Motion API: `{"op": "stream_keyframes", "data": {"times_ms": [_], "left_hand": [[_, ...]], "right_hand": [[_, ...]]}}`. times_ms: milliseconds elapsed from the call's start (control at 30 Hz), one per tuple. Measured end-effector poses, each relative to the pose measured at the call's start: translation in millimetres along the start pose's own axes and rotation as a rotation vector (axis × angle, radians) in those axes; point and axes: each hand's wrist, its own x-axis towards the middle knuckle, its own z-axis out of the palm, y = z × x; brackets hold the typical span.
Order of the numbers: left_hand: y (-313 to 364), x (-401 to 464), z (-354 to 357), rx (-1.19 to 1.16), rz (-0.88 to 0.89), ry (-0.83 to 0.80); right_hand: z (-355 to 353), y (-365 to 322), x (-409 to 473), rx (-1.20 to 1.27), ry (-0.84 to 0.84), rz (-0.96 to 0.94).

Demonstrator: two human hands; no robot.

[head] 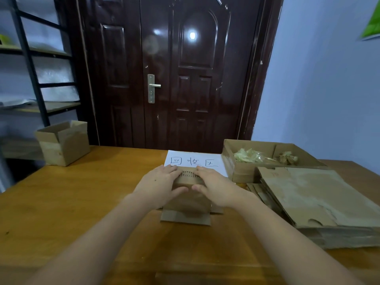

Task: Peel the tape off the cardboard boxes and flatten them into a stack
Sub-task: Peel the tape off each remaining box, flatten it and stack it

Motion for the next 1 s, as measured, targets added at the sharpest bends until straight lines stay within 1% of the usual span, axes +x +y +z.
{"op": "stream_keyframes", "data": {"times_ms": [267, 433, 633, 700, 800, 1000], "left_hand": [[8.0, 3.5, -7.1, 0.048, 0.032, -0.026], [7.9, 6.3, -10.5, 0.061, 0.039, -0.068], [4.6, 8.2, -13.8, 0.063, 0.003, -0.066], [-0.4, 9.7, -14.6, 0.032, 0.004, -0.037], [-4.5, 6.3, -10.7, -0.047, 0.01, 0.045], [1.5, -12.2, -14.5, -0.099, 0.13, 0.269]], "right_hand": [[-3.8, -6.3, 4.5, 0.02, -0.013, 0.024], [-10.3, -6.4, 6.4, 0.108, -0.005, 0.056], [-19.4, -9.8, 8.2, 0.109, -0.027, 0.08], [-18.2, -11.8, 4.0, 0.119, 0.023, 0.074], [-12.1, -15.4, -7.5, 0.015, 0.175, 0.021], [2.1, -19.0, -34.3, -0.087, 0.428, -0.124]]}}
